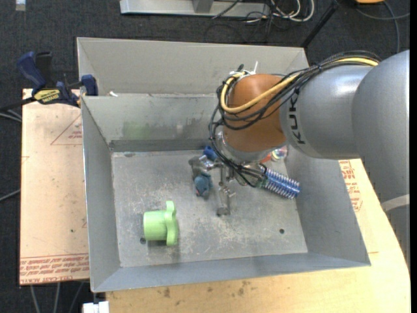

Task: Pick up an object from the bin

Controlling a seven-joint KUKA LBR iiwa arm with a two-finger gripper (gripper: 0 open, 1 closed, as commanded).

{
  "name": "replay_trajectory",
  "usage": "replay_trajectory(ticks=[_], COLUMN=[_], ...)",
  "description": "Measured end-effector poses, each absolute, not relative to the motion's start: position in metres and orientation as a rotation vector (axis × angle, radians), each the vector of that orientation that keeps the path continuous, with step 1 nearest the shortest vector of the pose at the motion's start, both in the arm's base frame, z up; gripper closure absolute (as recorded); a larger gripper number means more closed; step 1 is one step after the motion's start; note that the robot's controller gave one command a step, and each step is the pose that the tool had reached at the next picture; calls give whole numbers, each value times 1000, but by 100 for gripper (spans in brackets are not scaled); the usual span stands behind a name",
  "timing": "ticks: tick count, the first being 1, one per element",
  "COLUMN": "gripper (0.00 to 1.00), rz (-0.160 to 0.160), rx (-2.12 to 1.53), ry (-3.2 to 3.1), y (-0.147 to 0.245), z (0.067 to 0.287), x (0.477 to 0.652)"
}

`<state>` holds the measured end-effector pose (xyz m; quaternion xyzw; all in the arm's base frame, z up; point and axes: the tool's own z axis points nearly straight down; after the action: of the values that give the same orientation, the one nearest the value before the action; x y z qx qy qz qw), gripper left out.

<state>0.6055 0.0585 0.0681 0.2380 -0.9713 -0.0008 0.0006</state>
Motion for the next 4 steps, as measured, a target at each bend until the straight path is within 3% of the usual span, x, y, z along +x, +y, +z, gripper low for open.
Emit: replay_trajectory(ticks=[4], gripper=[0], rz=[-17], rx=[729], ry=[-3060], y=[61], z=[69], x=[607])
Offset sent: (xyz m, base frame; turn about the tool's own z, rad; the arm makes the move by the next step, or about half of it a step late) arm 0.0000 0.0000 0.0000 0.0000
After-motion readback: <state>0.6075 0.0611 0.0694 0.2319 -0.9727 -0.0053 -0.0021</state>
